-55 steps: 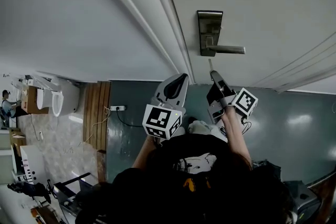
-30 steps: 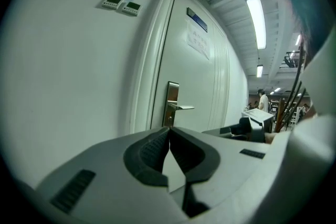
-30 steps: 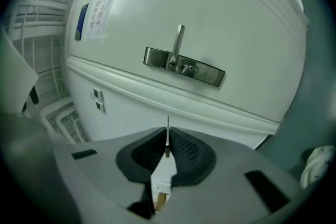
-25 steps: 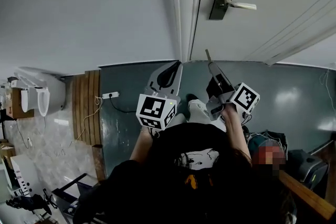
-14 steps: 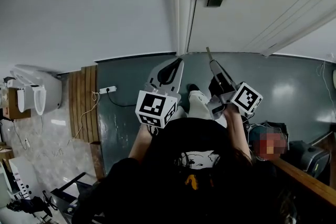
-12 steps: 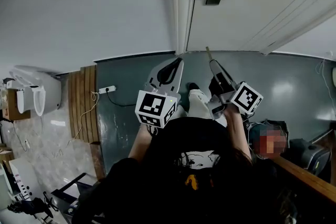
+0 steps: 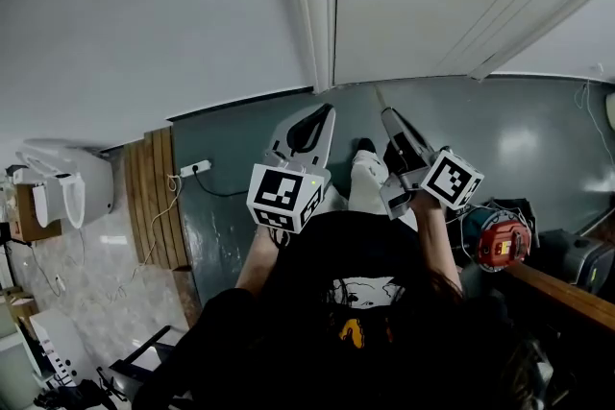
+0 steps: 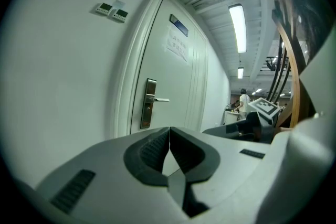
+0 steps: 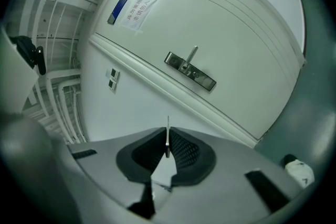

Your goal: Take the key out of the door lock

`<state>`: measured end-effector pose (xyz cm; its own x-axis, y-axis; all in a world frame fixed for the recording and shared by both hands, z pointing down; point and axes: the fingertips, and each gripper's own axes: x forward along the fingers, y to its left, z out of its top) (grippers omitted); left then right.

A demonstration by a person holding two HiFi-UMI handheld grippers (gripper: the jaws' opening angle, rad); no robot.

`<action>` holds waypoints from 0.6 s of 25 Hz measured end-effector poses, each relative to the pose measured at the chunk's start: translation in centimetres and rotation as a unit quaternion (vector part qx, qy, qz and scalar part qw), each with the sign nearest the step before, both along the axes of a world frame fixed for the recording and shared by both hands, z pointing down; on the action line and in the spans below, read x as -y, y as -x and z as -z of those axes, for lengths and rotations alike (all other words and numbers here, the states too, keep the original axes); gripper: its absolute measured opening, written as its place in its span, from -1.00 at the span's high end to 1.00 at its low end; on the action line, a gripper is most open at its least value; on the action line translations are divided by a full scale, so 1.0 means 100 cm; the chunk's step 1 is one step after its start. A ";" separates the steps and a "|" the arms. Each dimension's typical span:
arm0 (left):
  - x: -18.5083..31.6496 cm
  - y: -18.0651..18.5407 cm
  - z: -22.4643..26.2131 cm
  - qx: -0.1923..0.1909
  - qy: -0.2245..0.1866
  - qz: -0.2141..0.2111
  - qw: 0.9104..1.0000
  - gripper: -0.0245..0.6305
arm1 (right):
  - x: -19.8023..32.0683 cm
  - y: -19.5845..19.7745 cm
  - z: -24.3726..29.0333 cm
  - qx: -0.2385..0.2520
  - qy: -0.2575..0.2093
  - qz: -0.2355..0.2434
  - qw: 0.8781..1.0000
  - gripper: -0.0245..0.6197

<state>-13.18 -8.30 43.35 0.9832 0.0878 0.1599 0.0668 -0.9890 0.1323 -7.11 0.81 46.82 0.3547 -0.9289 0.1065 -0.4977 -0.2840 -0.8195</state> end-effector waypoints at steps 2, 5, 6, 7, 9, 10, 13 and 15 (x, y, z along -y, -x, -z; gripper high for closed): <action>-0.004 -0.004 0.000 0.000 -0.001 -0.010 1.000 0.90 | -0.006 -0.002 0.000 -0.008 0.007 -0.009 1.000 0.86; -0.009 -0.011 0.000 0.000 -0.005 -0.025 1.000 0.90 | -0.014 -0.008 0.002 -0.019 0.009 -0.022 1.000 0.86; -0.011 -0.012 0.001 -0.001 -0.006 -0.030 1.000 0.90 | -0.017 -0.011 0.003 -0.022 0.011 -0.028 0.999 0.86; -0.013 -0.014 0.002 -0.002 -0.008 -0.034 0.999 0.90 | -0.021 -0.013 0.003 -0.023 0.014 -0.034 0.999 0.86; -0.016 -0.016 0.004 -0.003 -0.009 -0.041 0.999 0.90 | -0.028 -0.017 0.001 -0.021 0.021 -0.046 0.998 0.86; -0.016 -0.017 0.004 -0.003 -0.010 -0.043 0.999 0.90 | -0.031 -0.020 0.000 -0.022 0.027 -0.050 0.998 0.86; -0.018 -0.020 0.003 0.000 -0.011 -0.046 0.999 0.90 | -0.035 -0.025 -0.002 -0.039 0.052 -0.052 0.997 0.86; -0.020 -0.022 0.002 0.001 -0.010 -0.048 0.999 0.90 | -0.037 -0.027 -0.002 -0.045 0.061 -0.050 0.996 0.86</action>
